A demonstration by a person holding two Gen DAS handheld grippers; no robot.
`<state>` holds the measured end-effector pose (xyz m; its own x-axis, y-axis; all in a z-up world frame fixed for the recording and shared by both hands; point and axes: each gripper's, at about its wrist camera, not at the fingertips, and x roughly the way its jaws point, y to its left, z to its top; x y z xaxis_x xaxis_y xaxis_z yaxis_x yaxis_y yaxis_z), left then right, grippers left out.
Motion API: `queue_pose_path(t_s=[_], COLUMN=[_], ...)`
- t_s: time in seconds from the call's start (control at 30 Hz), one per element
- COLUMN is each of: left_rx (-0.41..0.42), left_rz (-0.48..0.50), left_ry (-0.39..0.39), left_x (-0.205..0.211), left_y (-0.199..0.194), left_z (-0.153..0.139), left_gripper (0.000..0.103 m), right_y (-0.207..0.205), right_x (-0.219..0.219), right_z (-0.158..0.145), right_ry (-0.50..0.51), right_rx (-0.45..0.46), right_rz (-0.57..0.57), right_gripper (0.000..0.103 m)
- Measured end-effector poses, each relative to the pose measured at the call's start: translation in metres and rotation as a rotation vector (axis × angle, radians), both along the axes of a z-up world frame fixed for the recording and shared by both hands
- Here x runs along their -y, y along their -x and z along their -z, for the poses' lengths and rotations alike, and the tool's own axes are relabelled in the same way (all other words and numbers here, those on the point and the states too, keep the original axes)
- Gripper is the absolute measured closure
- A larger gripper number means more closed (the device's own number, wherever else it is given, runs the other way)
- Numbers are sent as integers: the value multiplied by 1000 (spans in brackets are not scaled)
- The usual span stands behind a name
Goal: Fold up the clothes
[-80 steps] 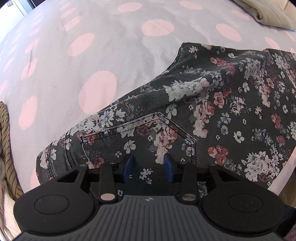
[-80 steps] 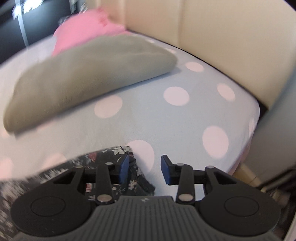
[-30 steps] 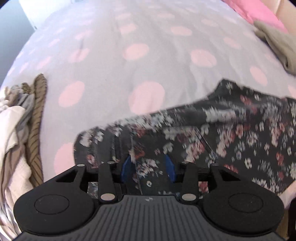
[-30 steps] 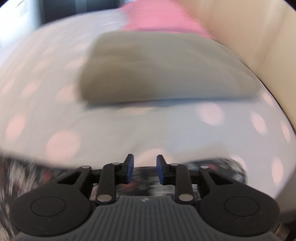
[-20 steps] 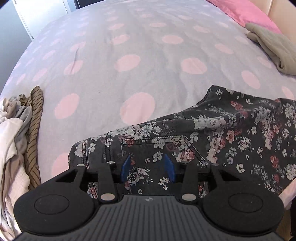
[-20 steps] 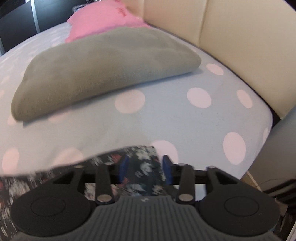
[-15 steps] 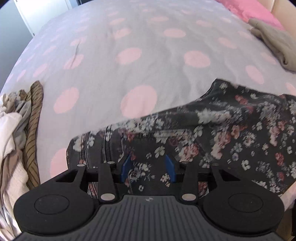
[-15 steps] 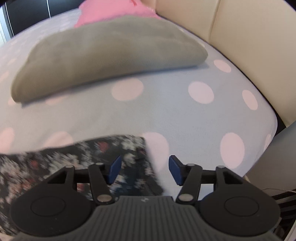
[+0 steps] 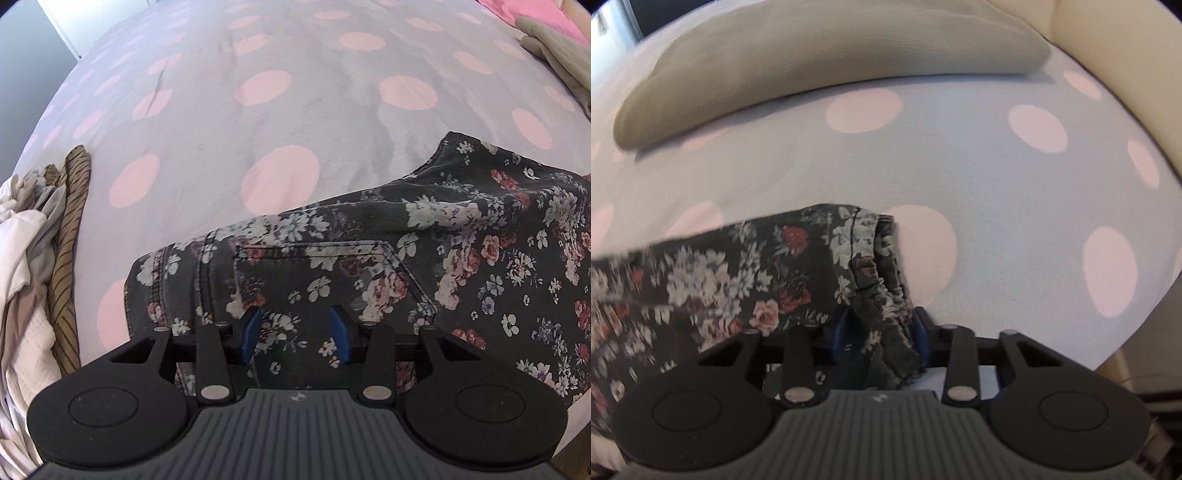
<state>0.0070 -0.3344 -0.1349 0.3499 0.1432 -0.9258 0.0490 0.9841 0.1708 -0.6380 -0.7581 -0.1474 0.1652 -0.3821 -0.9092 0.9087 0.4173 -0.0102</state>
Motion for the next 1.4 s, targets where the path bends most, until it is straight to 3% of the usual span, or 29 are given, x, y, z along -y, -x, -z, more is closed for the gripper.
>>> queue_pose_path(t_s=[0.03,0.13,0.47,0.63,0.77,0.87,0.97,1.1,1.33,1.4], left_rx=[4,23,94,113,98,61,42,33,41,34], left_rz=[3,13,66,103,121,97,57,12,-37,-54], left_ry=[3,14,78,123,136,103,75,113,126,125], left_x=[1,4,20,19,12,0,-17,-43,-76,-86], left_y=[0,-1,-2,2,7,10,9,9,9,10], left_z=[-1,-7,-40,-68,-84,-87,-87,-92,-101,-97], left_gripper=[65,65,65,65,65,65,76,86,87,87], right_y=[-3,-8,-69,-133,-204,-262,-321,-395,-495,-514], right_x=[-2,-6,-66,-114,-163,-204,-245,-294,-360,-372], right_z=[-2,-16,-132,-181,-209,-228,-246,-248,-208,-191], right_ry=[4,5,52,40,19,-7,-36,-83,-268,-280], right_rx=[-16,-33,128,269,368,449,525,567,626,595], right_rz=[-10,-1,-97,-123,-218,-314,-417,-524,-645,-657], right_gripper=[78,84,85,85,85,85,85,85,85,85])
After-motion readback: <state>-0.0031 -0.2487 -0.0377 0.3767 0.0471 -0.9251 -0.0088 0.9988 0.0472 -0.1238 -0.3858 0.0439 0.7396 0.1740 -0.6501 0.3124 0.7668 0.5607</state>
